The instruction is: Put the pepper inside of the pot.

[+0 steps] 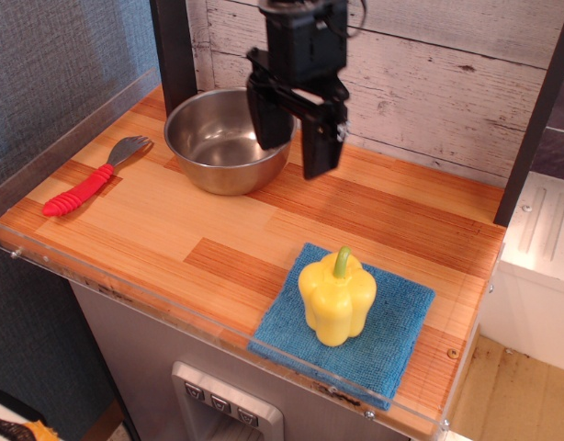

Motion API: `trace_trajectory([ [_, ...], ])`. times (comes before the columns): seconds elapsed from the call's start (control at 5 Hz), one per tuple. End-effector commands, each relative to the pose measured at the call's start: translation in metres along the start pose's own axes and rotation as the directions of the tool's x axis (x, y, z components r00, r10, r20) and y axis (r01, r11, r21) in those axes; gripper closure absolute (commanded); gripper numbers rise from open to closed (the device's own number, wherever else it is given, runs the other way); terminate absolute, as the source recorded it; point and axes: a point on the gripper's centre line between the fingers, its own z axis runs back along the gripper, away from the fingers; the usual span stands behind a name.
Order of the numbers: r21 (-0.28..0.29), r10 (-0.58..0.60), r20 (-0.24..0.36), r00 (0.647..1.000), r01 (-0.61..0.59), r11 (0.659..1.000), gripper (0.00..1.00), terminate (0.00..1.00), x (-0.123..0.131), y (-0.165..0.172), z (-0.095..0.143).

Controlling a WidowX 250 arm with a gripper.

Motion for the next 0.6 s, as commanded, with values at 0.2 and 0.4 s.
trace_trajectory([
  [0.2,0.002,-0.212,0.08,0.974,0.212,0.977,0.0,0.0,-0.007,-0.077,0.024],
  [0.4,0.0,-0.229,0.048,0.972,0.229,0.973,0.0,0.0,-0.024,-0.086,0.023],
])
